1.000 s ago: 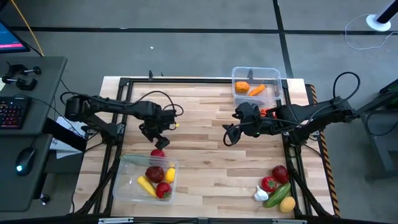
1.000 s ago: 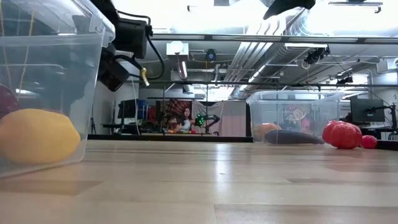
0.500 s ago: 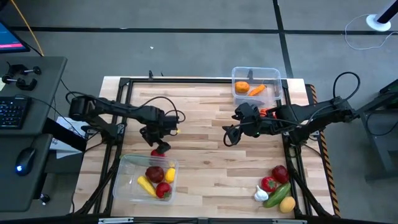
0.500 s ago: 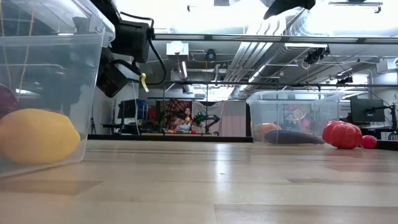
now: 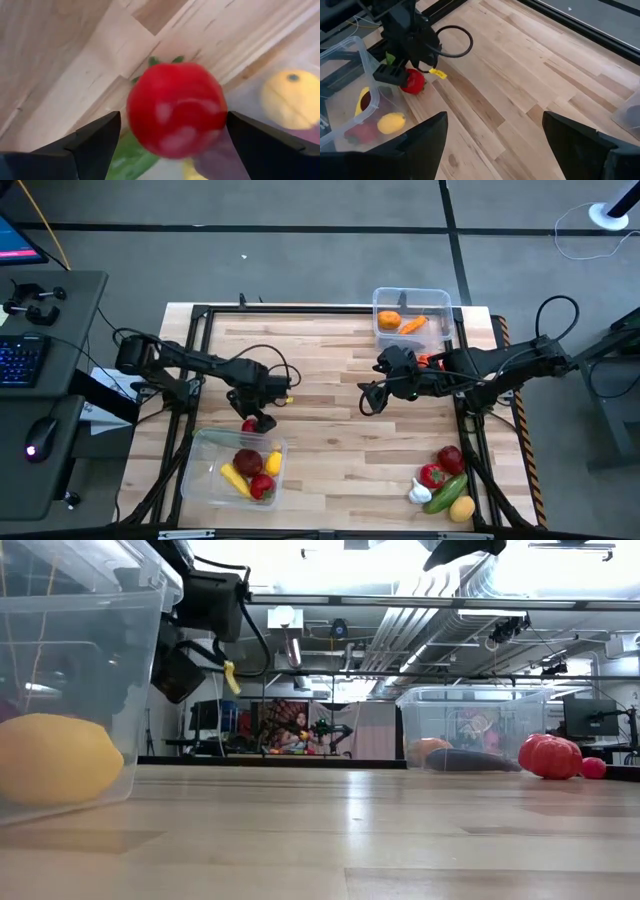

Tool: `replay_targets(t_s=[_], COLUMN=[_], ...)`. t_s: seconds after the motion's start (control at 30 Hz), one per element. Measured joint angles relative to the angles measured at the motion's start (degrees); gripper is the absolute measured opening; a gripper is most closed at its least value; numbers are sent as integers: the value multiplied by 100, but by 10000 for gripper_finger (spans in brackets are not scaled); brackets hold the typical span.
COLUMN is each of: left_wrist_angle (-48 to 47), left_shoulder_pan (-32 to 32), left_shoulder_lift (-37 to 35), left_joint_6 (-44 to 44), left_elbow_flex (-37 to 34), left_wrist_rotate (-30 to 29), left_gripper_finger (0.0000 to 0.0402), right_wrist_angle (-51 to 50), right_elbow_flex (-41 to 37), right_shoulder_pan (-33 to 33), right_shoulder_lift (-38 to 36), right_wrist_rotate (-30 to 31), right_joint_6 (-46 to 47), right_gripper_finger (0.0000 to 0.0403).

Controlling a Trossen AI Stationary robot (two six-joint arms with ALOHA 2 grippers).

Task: Sort produce into baskets
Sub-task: Put the left red tomato into the bottom transparent bin

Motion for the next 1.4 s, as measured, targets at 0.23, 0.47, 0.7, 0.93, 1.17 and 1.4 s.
replay_targets(t_s=[0.23,0.47,0.7,0.93,1.17,1.4], left_wrist_angle=[47,121,120,172,595,2169], left_shoulder_pan=[-248,-255,-118,483,711,-2], left_shoulder_lift=[266,295,301,-79,-1110,-2598], left_joint_6=[-37,208,731,1825,2924,1195], left_elbow_flex=[15,12,100,1138,2328,2202], left_wrist_rotate=[-146,-342,-421,-867,-802,936], left_gripper_finger=[351,349,280,265,286,289], right_wrist_angle=[0,0,0,0,48,116], right_elbow_flex=[0,0,0,0,4,9], right_shoulder_pan=[0,0,0,0,0,0], right_shoulder_lift=[0,0,1,0,0,-46], right_wrist_rotate=[-17,-15,-15,-14,-11,-6], right_joint_6=[-13,-20,-20,-20,-169,-453], right_gripper_finger=[316,316,316,316,316,316])
